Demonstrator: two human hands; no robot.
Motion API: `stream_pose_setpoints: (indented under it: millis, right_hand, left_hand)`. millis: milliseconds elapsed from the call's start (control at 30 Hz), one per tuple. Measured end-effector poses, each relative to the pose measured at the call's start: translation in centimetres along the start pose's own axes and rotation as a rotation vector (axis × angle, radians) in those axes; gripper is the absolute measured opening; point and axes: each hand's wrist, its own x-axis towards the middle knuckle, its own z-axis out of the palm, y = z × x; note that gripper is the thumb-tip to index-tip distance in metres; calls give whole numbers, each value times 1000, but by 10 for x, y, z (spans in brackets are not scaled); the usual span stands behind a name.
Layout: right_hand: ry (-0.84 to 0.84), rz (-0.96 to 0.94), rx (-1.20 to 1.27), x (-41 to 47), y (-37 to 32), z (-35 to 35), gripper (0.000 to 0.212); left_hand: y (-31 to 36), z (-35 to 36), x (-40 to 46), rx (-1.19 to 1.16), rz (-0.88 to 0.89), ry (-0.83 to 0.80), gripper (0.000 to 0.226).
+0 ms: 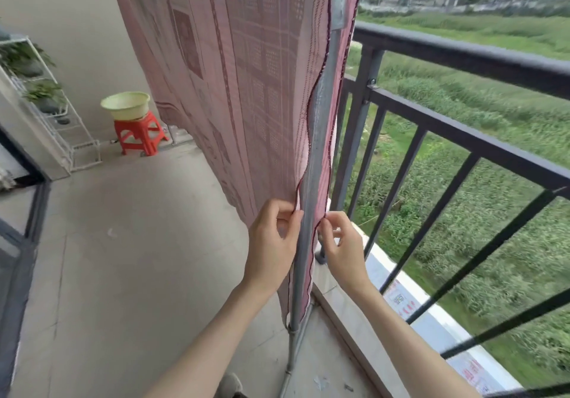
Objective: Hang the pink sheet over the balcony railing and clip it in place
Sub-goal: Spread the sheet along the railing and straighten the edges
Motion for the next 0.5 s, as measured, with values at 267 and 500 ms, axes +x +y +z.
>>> stream_pose_setpoints:
  millis: [267,500]
  right_hand:
    - [-175,81,32,-7,28,2,28]
    - [-348,88,-136,-11,41,4,12]
  left_hand:
    - [-35,14,-26,10,-130,-100,32]
    - [-54,15,-28,-41,-293,-129,29]
